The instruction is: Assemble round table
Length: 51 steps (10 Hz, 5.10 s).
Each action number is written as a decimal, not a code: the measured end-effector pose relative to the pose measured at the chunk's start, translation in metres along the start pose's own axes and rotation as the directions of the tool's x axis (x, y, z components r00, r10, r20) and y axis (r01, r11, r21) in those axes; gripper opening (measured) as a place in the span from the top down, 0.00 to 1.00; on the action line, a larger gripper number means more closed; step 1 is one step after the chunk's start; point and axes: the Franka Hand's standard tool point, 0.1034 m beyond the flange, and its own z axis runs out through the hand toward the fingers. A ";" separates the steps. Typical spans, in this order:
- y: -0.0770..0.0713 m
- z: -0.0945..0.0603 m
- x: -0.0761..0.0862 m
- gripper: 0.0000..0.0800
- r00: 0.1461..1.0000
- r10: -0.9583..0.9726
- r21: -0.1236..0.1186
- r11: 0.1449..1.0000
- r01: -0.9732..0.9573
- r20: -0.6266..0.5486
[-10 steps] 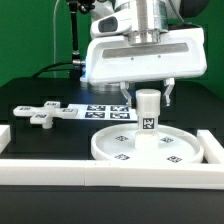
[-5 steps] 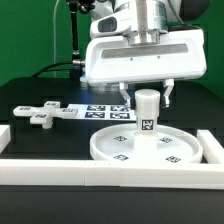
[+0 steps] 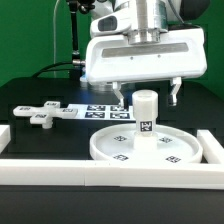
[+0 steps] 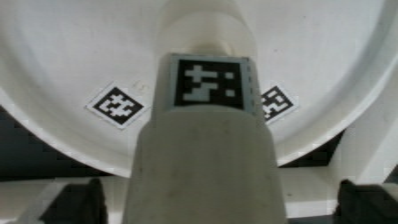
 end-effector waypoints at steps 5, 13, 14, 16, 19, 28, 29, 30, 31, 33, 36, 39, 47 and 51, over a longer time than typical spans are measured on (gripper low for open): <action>0.002 -0.017 0.015 0.19 0.999 0.004 0.015 1.000 -0.005 0.031; -0.003 -0.011 0.017 0.19 0.941 -0.107 0.110 0.991 0.076 0.320; -0.001 -0.009 0.017 0.19 0.942 -0.122 0.112 0.989 0.091 0.313; -0.001 -0.009 0.016 0.19 0.940 -0.140 0.118 0.987 0.108 0.312; -0.002 -0.008 0.015 0.19 0.864 -0.423 0.192 0.904 0.382 0.274; 0.004 -0.003 0.009 0.19 0.351 -0.928 0.333 0.371 0.867 0.122; 0.005 -0.001 0.008 0.19 0.283 -0.953 0.342 0.303 0.890 0.108; 0.005 0.001 0.006 0.19 0.213 -0.973 0.350 0.232 0.908 0.092; 0.005 0.003 0.004 0.19 0.179 -0.980 0.356 0.198 0.913 0.084; 0.003 0.007 -0.001 0.19 0.177 -0.980 0.365 0.196 0.910 0.086; 0.005 0.008 -0.001 0.19 0.181 -0.980 0.366 0.201 0.909 0.088; 0.005 0.008 -0.003 0.49 0.181 -0.979 0.371 0.202 0.906 0.090; 0.008 0.009 -0.005 0.49 0.494 -0.844 0.325 0.537 0.779 0.210; 0.008 0.009 -0.006 0.49 0.742 -0.602 0.251 0.798 0.548 0.294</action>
Offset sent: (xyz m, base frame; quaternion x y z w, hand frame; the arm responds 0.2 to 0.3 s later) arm 0.0152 -0.0121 0.0409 -0.0146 -0.0402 -0.0404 0.9983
